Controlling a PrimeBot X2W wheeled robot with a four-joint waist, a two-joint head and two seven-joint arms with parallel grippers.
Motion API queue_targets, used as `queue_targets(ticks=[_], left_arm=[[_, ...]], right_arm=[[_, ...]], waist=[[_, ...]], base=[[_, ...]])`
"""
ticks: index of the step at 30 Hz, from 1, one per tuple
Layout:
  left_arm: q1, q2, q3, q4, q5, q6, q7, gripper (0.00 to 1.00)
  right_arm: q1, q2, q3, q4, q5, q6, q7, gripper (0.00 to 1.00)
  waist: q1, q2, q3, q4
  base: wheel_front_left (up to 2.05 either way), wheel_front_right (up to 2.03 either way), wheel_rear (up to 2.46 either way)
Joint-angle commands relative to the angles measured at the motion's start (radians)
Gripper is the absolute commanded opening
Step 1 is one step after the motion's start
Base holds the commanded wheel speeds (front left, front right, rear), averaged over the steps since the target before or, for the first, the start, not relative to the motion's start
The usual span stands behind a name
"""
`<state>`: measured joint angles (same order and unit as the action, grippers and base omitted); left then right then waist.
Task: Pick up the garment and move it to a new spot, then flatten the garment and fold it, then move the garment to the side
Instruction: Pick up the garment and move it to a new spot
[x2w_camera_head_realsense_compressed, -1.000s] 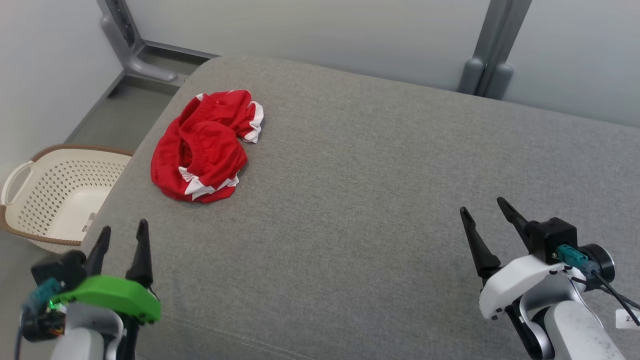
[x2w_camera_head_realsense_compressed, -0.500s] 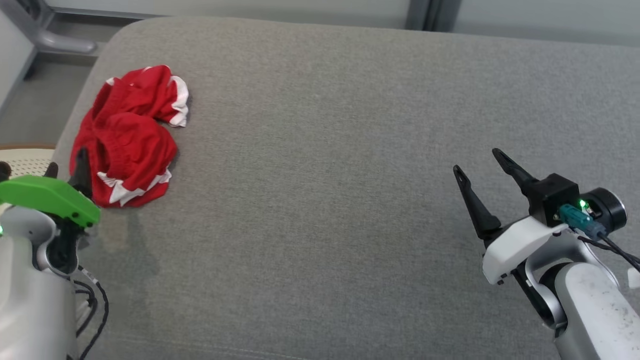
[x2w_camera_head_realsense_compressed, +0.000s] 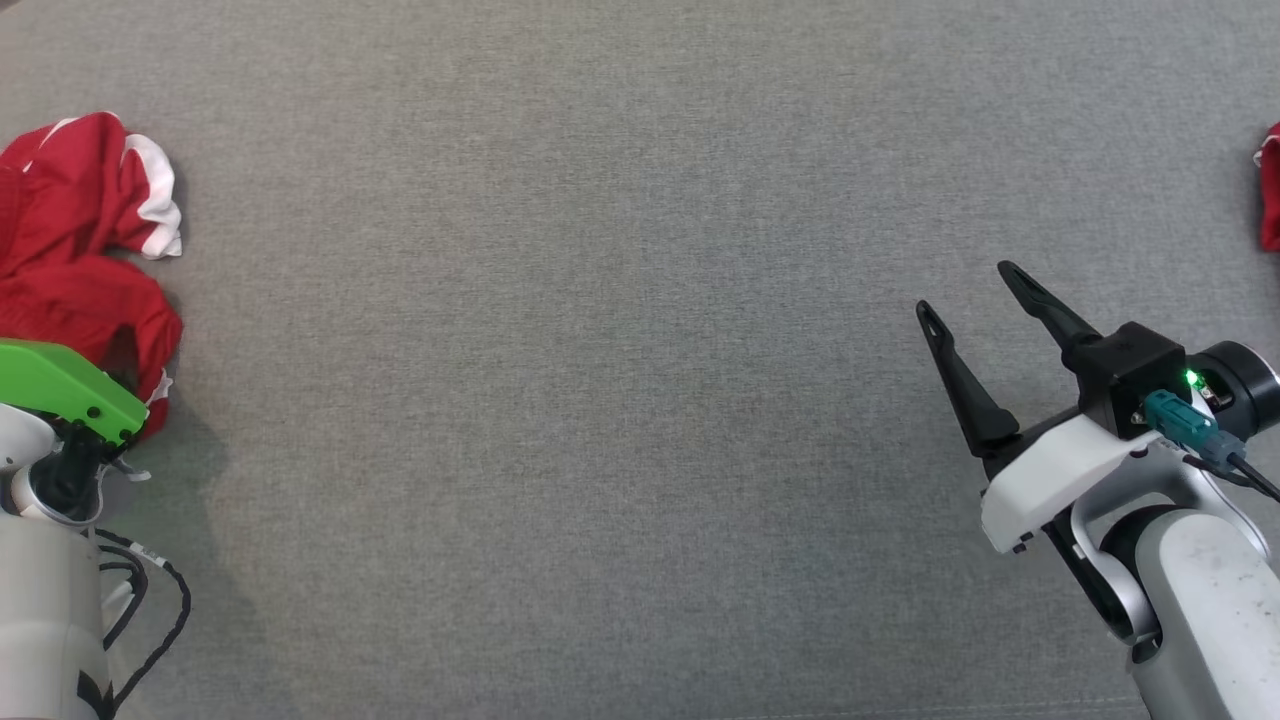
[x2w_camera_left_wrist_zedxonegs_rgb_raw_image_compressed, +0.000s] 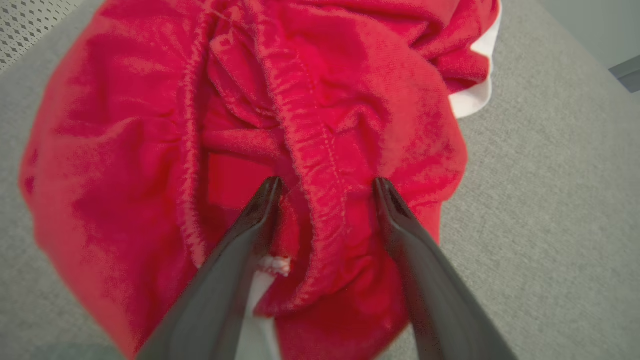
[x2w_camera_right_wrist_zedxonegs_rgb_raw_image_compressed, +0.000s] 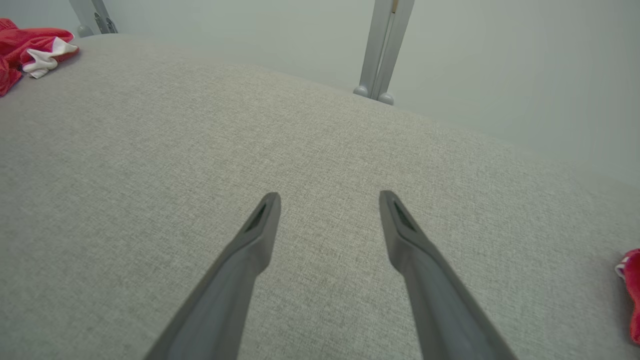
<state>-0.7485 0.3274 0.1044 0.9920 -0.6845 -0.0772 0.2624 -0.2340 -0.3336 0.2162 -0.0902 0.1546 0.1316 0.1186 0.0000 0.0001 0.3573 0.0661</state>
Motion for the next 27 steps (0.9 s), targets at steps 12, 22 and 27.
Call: queue_targets(ticks=[12,22,27], left_arm=[[-0.091,0.083,-0.056,-0.126,0.03,-0.032,0.052,0.0],[-0.175,0.07,-0.155,-0.478,0.058,-0.039,0.148,0.0],[-0.194,-0.022,-0.212,-0.623,0.037,-0.03,0.182,0.0]], right_arm=[[0.014,0.087,0.006,0.101,0.027,-0.002,-0.084,1.0],[0.032,0.155,0.002,0.214,0.043,-0.002,-0.163,1.0],[0.046,0.168,-0.007,0.234,0.038,-0.002,-0.175,1.0]], waist=[[0.0,-0.0001,-0.122,-0.006],[0.0,-0.0001,-0.254,-0.057],[0.0,-0.0001,-0.276,-0.119]], base=[[0.0,0.0,0.0],[0.0,0.0,0.0],[0.0,0.0,0.0]])
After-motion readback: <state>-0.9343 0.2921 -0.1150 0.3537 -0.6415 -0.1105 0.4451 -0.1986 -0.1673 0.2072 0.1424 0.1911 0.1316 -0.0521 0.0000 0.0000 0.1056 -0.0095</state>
